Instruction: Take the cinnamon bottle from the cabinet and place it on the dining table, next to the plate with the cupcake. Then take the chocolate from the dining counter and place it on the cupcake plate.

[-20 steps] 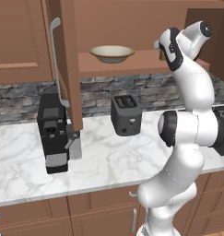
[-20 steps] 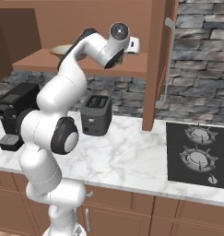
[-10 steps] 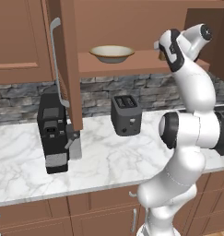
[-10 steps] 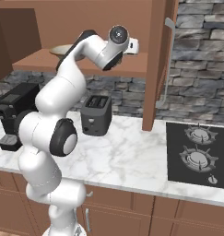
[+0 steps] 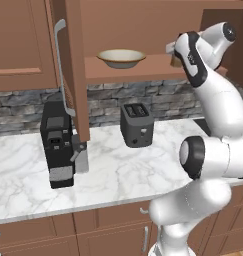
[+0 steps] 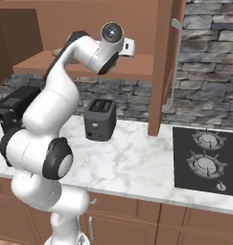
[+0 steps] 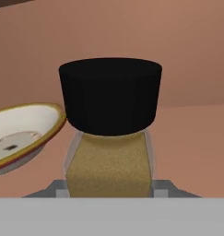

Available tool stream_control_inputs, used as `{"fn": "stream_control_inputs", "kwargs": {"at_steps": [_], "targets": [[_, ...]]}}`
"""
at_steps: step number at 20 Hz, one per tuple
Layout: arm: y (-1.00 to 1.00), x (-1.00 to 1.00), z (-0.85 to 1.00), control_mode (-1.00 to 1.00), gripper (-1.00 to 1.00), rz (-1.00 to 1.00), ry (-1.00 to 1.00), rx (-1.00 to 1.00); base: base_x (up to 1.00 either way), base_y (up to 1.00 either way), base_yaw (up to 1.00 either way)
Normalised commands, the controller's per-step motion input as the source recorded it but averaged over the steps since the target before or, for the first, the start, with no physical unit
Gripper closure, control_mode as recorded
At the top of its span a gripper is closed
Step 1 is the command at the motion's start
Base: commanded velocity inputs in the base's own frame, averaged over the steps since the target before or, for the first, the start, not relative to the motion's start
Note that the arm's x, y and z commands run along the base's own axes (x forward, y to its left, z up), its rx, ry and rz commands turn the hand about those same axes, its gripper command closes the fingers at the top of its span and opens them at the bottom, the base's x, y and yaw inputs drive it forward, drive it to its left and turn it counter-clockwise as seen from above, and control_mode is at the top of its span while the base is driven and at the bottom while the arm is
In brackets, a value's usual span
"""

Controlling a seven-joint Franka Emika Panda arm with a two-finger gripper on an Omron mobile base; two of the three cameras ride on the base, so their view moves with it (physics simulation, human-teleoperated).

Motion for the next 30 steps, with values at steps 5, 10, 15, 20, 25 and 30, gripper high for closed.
{"fn": "stream_control_inputs", "kwargs": {"at_steps": [5, 10, 15, 20, 25, 30], "targets": [[0.31, -0.81, 0.0, -1.0, 1.0, 0.02, -0.07, 0.0, 0.0, 0.0, 0.0], [0.2, -0.85, 0.0, -1.0, 1.0, 0.0, -0.01, 0.0, 0.0, 0.0, 0.0], [0.31, -0.73, -0.01, -1.0, 1.0, 0.05, -0.02, 0.0, 0.0, 0.0, 0.0], [0.27, -0.67, 0.0, -1.0, 1.0, 0.23, 0.0, 0.0, 0.0, 0.0, 0.0], [0.34, -0.56, 0.0, -1.0, 1.0, 0.3, 0.02, -0.03, 0.0, 0.0, 0.0], [0.36, -0.49, -0.01, -1.0, 1.0, 0.26, 0.04, -0.04, 0.0, 0.0, 0.0]]}}
